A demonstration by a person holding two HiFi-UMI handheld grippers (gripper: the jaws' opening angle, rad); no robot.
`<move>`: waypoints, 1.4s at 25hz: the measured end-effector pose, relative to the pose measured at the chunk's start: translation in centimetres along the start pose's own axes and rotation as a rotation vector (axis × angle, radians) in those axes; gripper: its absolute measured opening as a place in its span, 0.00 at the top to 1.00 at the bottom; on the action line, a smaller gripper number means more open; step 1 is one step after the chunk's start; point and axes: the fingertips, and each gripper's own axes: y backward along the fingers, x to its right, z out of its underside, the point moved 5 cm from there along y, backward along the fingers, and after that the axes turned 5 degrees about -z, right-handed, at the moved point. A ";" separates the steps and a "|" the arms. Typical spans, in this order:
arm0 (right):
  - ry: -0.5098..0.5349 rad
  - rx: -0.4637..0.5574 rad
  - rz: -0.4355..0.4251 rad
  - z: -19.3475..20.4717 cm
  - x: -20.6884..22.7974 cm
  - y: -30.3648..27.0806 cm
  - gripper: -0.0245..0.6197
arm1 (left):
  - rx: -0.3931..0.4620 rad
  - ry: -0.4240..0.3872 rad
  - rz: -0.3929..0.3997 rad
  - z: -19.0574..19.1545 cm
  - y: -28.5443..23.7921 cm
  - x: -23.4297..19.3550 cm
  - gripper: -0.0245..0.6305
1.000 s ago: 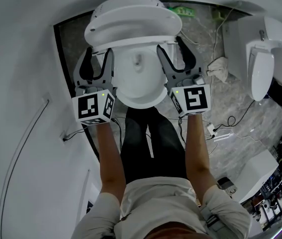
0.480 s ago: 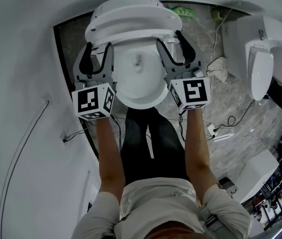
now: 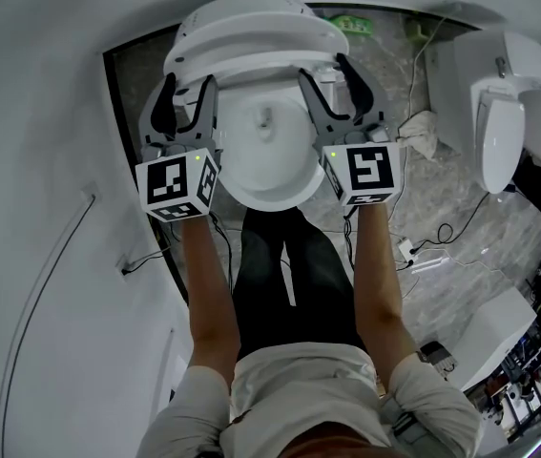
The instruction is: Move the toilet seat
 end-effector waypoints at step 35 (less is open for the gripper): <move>0.041 -0.041 0.031 -0.2 1.0 -2.4 0.51 | 0.020 -0.037 0.001 -1.8 -1.7 0.0 0.57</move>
